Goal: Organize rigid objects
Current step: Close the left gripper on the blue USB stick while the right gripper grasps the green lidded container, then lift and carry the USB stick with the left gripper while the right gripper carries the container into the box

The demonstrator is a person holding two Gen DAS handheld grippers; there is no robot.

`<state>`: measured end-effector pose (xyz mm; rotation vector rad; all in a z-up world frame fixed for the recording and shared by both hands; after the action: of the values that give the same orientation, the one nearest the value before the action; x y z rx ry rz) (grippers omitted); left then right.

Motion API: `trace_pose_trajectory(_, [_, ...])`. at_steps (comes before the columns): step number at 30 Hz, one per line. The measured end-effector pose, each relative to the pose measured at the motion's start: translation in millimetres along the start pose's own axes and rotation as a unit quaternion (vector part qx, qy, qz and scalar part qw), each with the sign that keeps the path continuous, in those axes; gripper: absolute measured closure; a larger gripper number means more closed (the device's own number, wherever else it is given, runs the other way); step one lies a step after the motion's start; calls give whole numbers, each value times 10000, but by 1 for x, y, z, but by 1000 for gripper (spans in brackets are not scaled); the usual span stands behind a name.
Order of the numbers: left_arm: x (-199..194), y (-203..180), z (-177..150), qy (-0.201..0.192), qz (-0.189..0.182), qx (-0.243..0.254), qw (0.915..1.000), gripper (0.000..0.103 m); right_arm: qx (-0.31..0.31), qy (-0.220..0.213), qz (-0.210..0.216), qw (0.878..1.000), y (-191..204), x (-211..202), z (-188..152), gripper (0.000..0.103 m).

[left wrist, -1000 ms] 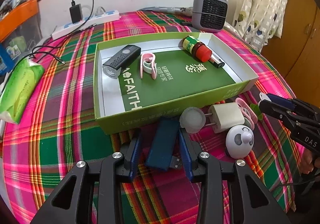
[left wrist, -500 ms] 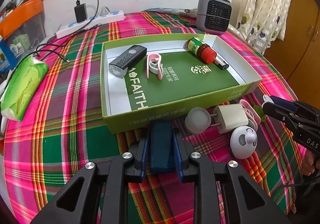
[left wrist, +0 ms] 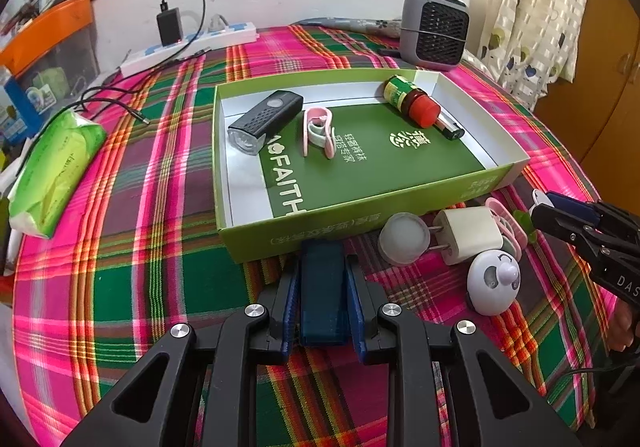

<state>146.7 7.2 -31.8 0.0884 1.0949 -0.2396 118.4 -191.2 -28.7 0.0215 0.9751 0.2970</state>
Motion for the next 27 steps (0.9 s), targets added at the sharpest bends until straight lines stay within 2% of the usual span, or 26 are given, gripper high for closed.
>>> trace_pose_trajectory(16, [-20, 4, 1, -176, -66, -88, 9998, 82, -52, -135, -81, 9999, -1, -12, 4, 67])
trace_pose_trajectory(27, [-39, 8, 15, -388, -87, -149, 9991, 82, -136, -296, -34, 9995, 4, -24, 18, 67])
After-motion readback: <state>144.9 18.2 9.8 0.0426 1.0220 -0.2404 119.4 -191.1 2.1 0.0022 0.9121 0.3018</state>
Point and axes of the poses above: each gripper's, at about its wrist camera, not at the fingertips, and x roughly the way its jaws point, y to its left, z to its top, the point moved 6 cm from there along x, roughly the way its jaws point, and after that the axes turned 9 degrees about y, right-handed, at the moved point
